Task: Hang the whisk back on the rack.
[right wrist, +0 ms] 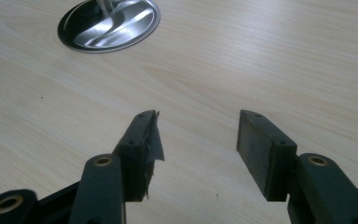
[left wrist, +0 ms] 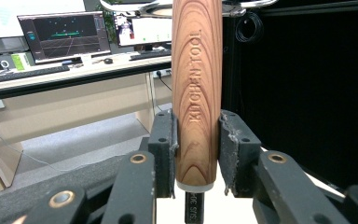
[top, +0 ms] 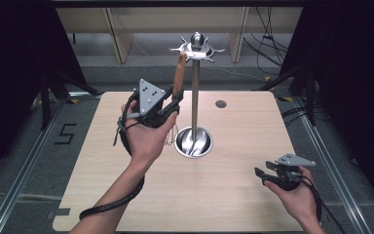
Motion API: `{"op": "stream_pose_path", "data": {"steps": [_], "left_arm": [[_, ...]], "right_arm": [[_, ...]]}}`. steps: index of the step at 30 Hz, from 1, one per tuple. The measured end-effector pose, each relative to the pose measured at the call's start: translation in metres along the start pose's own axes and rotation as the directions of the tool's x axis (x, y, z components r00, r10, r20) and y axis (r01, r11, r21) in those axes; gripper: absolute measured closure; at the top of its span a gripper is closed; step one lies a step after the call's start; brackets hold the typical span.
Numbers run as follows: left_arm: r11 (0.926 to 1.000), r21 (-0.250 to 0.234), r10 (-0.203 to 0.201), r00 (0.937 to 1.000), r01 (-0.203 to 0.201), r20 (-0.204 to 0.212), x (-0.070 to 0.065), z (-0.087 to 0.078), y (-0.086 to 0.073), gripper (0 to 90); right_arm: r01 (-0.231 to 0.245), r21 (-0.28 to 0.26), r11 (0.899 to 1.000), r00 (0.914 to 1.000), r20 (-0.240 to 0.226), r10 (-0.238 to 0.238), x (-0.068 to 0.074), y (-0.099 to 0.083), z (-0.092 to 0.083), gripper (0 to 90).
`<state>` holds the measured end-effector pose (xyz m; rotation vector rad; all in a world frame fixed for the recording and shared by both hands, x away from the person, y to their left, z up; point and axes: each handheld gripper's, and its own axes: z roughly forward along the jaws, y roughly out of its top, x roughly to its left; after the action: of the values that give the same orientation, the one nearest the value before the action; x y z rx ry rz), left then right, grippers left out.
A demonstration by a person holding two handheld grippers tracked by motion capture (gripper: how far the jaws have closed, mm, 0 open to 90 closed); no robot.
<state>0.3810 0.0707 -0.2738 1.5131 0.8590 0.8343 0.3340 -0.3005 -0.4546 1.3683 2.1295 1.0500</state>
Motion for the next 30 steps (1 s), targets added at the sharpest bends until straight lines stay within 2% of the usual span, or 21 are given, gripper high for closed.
{"op": "stream_pose_path", "data": {"steps": [1, 8, 9, 15, 16, 24, 25, 26, 27, 30], "left_arm": [[1.0, 0.0, 0.0, 1.0, 0.0, -0.001, 0.0, 0.001, 0.0, 67.7], [1.0, 0.006, 0.006, 1.0, -0.006, -0.004, -0.001, 0.004, -0.001, 67.7], [0.9999, 0.008, 0.006, 1.0, -0.006, -0.003, -0.001, 0.004, -0.001, 67.6], [0.9999, 0.012, 0.006, 1.0, -0.006, -0.006, -0.002, 0.008, -0.001, 67.6], [0.9998, 0.016, 0.01, 0.9999, -0.01, -0.007, -0.002, 0.008, -0.001, 67.6], [0.9996, 0.024, 0.012, 0.9999, -0.012, -0.011, -0.005, 0.013, -0.002, 67.6], [0.9996, 0.024, 0.013, 0.9998, -0.013, -0.012, -0.004, 0.014, -0.002, 67.6], [0.9996, 0.026, 0.015, 0.9998, -0.015, -0.013, -0.004, 0.014, -0.002, 67.6], [0.9995, 0.027, 0.015, 0.9998, -0.015, -0.014, -0.004, 0.015, -0.002, 67.6], [0.9993, 0.033, 0.017, 0.9997, -0.017, -0.018, -0.004, 0.017, -0.003, 67.6]], "right_arm": [[0.01, -0.004, 1.0, 1.0, -0.001, -0.01, -0.001, 0.0, 0.0, 48.4], [-0.018, 0.003, 1.0, 0.9998, -0.009, 0.018, 0.001, 0.0, 0.0, 48.5], [0.019, -0.009, 1.0, 0.9997, -0.014, -0.019, -0.002, 0.0, 0.001, 48.4], [0.019, -0.009, 1.0, 0.9997, -0.015, -0.019, -0.002, 0.0, 0.001, 48.5], [0.036, -0.011, 0.999, 0.9994, 0.001, -0.036, -0.003, 0.001, 0.0, 48.5], [0.018, -0.004, 1.0, 0.9998, -0.011, -0.018, -0.003, 0.0, 0.0, 48.5], [-0.003, 0.004, 1.0, 1.0, -0.008, 0.003, -0.001, 0.0, -0.001, 48.5], [0.001, 0.003, 1.0, 1.0, -0.007, -0.001, -0.001, 0.0, -0.001, 48.5], [0.037, -0.011, 0.999, 0.9993, 0.002, -0.037, -0.003, 0.001, 0.0, 48.5], [0.036, -0.019, 0.999, 0.9994, 0.004, -0.036, -0.004, 0.0, 0.0, 48.5]]}}
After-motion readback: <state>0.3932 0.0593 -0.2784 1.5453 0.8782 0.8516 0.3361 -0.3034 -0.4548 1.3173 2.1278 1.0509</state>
